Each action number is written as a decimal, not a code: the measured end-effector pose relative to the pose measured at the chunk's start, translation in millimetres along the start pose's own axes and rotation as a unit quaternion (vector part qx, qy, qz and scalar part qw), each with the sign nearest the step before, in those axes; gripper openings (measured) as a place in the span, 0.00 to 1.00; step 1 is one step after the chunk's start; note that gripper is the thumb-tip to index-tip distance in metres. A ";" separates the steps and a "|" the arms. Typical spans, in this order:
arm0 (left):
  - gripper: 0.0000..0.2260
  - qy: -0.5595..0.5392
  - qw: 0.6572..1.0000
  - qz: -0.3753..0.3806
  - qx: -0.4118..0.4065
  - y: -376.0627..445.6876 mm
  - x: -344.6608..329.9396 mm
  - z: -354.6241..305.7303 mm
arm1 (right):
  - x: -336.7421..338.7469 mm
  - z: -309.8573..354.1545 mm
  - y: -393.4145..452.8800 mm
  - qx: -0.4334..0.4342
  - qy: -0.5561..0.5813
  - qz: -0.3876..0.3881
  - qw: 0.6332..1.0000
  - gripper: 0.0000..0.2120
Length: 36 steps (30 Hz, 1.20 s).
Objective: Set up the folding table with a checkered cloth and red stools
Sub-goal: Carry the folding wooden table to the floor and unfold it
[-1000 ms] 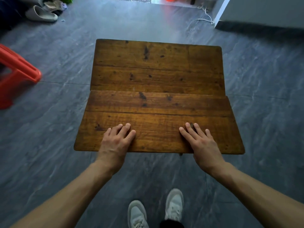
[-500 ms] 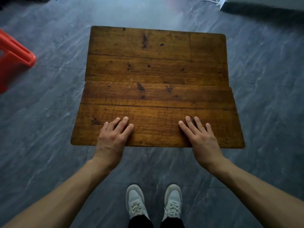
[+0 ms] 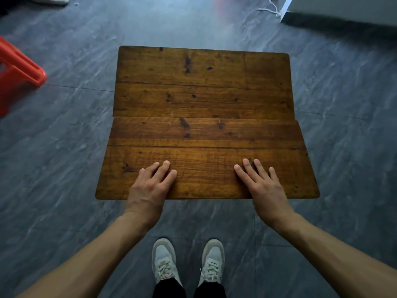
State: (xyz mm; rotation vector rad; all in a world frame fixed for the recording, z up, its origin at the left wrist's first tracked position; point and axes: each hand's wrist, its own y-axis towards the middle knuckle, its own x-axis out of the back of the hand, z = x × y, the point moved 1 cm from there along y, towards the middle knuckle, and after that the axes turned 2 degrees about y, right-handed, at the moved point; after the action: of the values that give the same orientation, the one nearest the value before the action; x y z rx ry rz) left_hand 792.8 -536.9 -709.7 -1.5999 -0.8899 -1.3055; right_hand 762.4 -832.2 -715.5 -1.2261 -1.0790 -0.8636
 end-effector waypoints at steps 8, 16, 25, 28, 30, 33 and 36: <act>0.33 0.023 0.999 -0.012 -0.027 -14.4 0.3 -32.3 | -7.6 -10.9 -36.5 -0.029 0.013 -0.013 0.999 0.49; 0.29 0.037 0.998 0.004 -0.041 -30.5 -19.0 -17.2 | -23.5 14.8 -49.7 -0.032 0.019 0.016 0.999 0.46; 0.31 0.045 0.998 -0.035 -0.028 -30.0 -79.5 -14.7 | -81.8 18.7 -43.4 -0.034 -0.011 -0.050 0.998 0.40; 0.24 0.025 0.997 -0.064 -0.021 -29.3 -86.1 -13.7 | -87.6 18.0 -41.9 -0.026 -0.007 -0.086 0.996 0.36; 0.23 0.016 0.998 -0.062 -0.021 -29.0 -81.6 -13.8 | -83.4 16.6 -42.9 -0.028 -0.002 -0.087 0.996 0.37; 0.26 0.028 0.998 -0.044 -0.028 -28.4 -68.9 -7.8 | -73.5 23.2 -42.7 -0.032 0.001 -0.078 0.996 0.41; 0.29 0.044 0.998 -0.026 -0.038 -30.9 -66.4 1.3 | -74.4 34.9 -44.7 -0.026 0.003 -0.057 0.998 0.45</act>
State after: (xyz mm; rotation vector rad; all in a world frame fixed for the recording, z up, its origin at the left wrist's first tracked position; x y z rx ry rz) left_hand 752.1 -524.6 -769.3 -1.5729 -0.8420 -1.4508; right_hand 693.0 -808.3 -773.6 -1.2131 -1.1358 -0.9890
